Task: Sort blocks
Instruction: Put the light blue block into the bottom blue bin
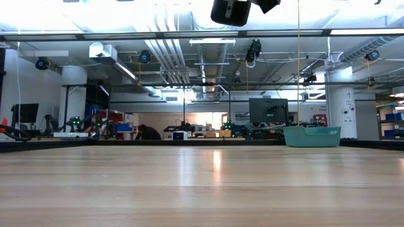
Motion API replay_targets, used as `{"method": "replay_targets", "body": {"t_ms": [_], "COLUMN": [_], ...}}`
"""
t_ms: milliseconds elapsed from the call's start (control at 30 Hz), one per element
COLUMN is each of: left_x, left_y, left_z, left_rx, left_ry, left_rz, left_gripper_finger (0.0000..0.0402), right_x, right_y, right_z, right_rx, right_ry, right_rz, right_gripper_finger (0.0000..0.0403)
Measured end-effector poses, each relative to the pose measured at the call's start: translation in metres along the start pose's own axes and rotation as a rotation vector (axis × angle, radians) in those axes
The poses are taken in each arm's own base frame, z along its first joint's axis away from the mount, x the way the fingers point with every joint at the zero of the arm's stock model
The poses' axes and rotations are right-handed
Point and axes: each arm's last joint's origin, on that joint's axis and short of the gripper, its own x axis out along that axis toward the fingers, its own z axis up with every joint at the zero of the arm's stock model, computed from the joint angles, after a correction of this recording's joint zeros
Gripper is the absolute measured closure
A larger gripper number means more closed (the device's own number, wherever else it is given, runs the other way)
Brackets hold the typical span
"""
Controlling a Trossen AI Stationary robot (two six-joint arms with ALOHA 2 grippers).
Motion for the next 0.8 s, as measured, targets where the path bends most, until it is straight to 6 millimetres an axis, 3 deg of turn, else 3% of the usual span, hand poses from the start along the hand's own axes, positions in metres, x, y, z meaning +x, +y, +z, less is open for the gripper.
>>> {"method": "replay_targets", "body": {"t_ms": [800], "left_x": [0.0091], "left_y": [0.0004], "left_z": [-0.0021], "left_rx": [0.009], "left_ry": [-0.030], "left_rz": [-0.015], "left_gripper_finger": [0.0250], "right_x": [-0.0023], "right_y": [0.0002], "right_z": [0.0028], "right_rx": [-0.018], "right_ry": [-0.014], "right_rz": [0.004], "right_gripper_finger": [0.0318]}}
